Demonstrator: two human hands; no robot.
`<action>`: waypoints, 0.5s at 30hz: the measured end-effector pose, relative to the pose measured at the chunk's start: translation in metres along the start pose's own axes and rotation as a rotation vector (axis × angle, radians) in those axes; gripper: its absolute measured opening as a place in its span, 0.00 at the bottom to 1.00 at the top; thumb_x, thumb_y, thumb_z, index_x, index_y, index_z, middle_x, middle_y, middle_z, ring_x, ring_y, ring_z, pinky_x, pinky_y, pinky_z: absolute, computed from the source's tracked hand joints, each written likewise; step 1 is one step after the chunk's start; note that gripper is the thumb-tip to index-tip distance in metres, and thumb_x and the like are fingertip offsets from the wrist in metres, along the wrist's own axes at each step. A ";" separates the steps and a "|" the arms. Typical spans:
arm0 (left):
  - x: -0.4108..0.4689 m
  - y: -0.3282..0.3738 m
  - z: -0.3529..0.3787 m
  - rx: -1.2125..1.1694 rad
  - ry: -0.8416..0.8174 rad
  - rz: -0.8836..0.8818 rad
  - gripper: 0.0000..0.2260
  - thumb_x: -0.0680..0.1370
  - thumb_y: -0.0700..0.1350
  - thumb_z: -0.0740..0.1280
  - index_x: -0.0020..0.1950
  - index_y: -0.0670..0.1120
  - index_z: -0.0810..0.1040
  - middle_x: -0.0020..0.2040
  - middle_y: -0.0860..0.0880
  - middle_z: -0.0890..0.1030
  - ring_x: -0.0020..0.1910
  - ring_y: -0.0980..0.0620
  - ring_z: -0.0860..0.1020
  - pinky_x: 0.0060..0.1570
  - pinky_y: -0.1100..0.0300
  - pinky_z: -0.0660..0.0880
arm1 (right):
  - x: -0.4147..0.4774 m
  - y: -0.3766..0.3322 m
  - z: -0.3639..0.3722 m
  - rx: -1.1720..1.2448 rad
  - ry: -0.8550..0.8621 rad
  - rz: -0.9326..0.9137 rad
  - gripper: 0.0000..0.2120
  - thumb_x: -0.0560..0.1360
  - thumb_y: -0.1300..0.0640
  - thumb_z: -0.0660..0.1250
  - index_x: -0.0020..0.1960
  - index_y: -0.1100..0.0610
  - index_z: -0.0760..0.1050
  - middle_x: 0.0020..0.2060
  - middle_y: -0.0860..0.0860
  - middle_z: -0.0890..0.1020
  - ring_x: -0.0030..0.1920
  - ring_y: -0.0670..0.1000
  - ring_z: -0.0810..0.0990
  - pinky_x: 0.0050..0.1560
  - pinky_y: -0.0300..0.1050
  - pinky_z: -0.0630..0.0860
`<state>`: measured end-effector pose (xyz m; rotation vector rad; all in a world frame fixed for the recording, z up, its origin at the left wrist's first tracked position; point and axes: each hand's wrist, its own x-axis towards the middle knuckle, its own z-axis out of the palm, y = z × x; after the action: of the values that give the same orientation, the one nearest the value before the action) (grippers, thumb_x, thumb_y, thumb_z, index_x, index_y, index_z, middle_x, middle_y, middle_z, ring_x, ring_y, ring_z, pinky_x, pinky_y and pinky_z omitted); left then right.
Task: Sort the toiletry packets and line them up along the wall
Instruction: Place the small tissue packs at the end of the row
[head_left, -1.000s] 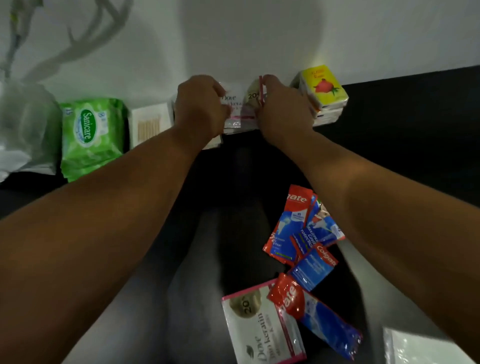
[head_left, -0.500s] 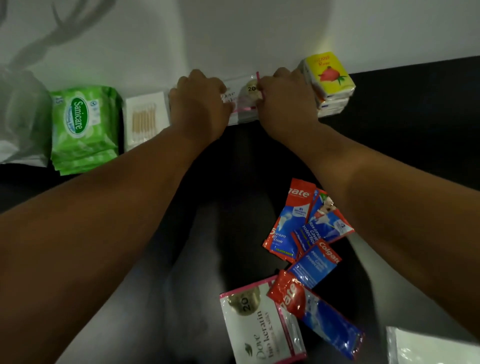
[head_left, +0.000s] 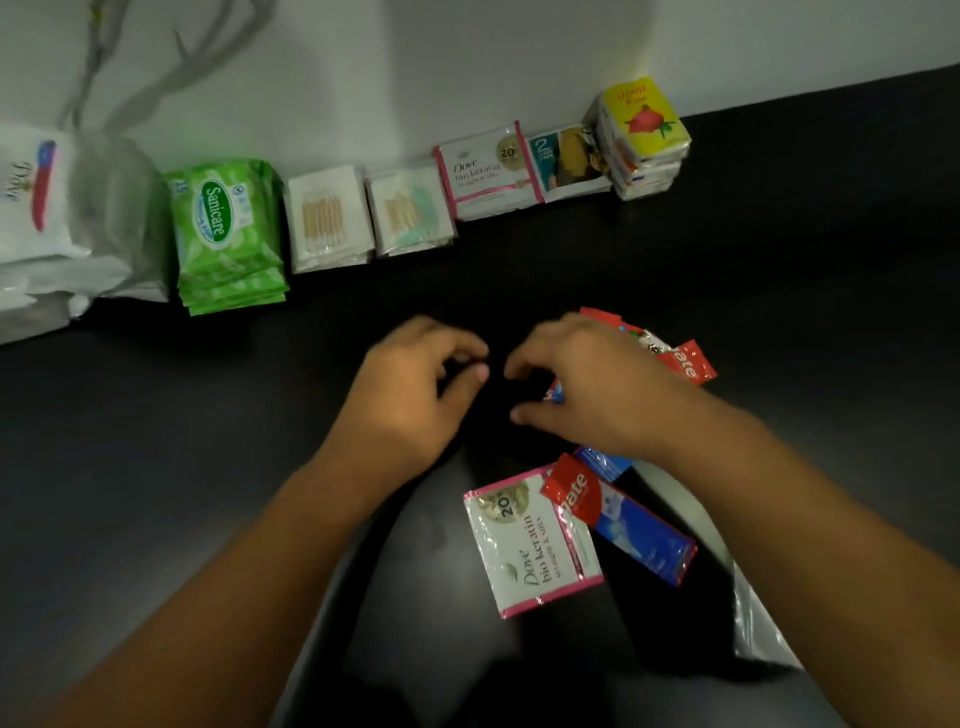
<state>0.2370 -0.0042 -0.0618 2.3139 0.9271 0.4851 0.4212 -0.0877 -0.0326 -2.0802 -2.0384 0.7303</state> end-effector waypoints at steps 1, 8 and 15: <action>-0.013 0.000 0.003 -0.011 -0.038 -0.004 0.08 0.75 0.42 0.73 0.54 0.48 0.83 0.47 0.55 0.77 0.43 0.66 0.74 0.47 0.75 0.67 | -0.010 -0.003 0.005 -0.013 -0.042 0.001 0.22 0.70 0.44 0.74 0.61 0.49 0.78 0.55 0.47 0.79 0.57 0.50 0.73 0.58 0.49 0.73; -0.074 0.003 0.019 -0.028 -0.263 -0.054 0.27 0.71 0.54 0.76 0.68 0.49 0.76 0.59 0.57 0.73 0.58 0.59 0.71 0.58 0.64 0.71 | -0.045 -0.016 0.032 -0.196 -0.183 -0.063 0.33 0.68 0.35 0.72 0.69 0.44 0.69 0.62 0.43 0.72 0.64 0.47 0.65 0.66 0.48 0.63; -0.082 0.006 0.025 0.101 -0.318 -0.040 0.28 0.64 0.62 0.78 0.59 0.52 0.78 0.56 0.57 0.69 0.54 0.58 0.66 0.56 0.60 0.69 | -0.043 -0.022 0.040 -0.192 -0.172 -0.071 0.25 0.73 0.40 0.69 0.67 0.46 0.70 0.60 0.44 0.75 0.64 0.48 0.65 0.65 0.46 0.60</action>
<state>0.1967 -0.0758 -0.0864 2.3663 0.8549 0.0497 0.3857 -0.1370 -0.0477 -2.0950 -2.3478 0.7531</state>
